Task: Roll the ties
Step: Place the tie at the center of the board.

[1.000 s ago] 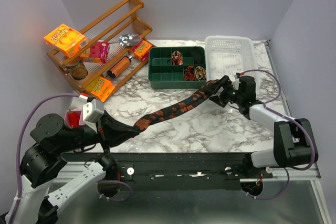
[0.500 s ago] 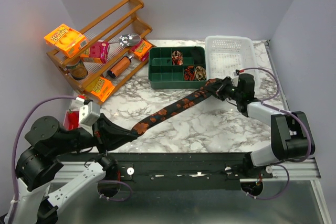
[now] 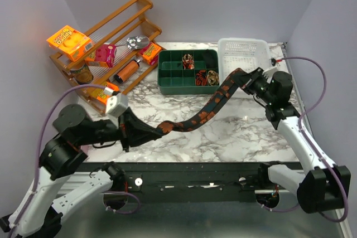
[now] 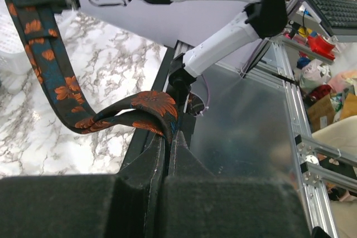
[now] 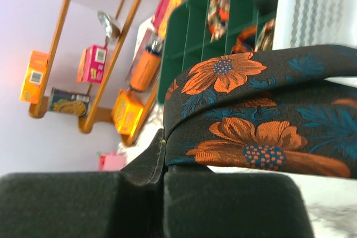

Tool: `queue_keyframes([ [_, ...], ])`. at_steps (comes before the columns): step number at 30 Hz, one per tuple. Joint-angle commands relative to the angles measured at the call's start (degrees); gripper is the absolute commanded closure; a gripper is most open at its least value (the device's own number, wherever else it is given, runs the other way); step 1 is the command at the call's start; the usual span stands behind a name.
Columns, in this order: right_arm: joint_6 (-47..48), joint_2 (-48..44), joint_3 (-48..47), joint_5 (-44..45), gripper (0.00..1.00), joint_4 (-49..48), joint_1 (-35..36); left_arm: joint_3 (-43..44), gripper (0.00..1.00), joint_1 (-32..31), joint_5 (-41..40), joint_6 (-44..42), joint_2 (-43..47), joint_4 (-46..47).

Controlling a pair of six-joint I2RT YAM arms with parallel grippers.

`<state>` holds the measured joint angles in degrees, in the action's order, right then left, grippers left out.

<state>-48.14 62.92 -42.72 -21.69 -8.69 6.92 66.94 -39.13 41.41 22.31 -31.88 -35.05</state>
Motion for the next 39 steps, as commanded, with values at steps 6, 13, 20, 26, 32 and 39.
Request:
queue_keyframes([
  [6, 7.70, -7.54, 2.81, 2.72, 1.00, 11.58, -12.35, 1.17, 1.00, -0.42, 5.70, 2.04, -16.01, 18.32],
  [13, 12.10, -8.60, 6.06, -7.55, 0.99, 14.66, -33.59, 1.53, 1.00, -0.94, 7.37, 2.83, -24.19, 23.88],
  [20, 13.78, -2.45, 11.41, -8.45, 0.99, 11.52, -37.50, -6.46, 1.00, -1.03, 4.03, 5.64, -27.18, 27.39],
  [26, 8.95, 3.35, 19.24, -12.67, 0.99, 2.72, -37.50, -14.02, 1.00, -1.03, -3.08, 3.80, -24.21, 23.54],
  [32, 9.20, 6.70, 20.22, -13.29, 0.92, 2.17, -37.59, -18.59, 1.00, -0.68, -10.46, 3.09, -18.76, 17.30],
  [39, 10.61, 6.17, 18.55, -12.85, 0.50, 6.49, -37.50, -20.62, 1.00, -0.42, -16.08, 2.83, -15.14, 9.32],
])
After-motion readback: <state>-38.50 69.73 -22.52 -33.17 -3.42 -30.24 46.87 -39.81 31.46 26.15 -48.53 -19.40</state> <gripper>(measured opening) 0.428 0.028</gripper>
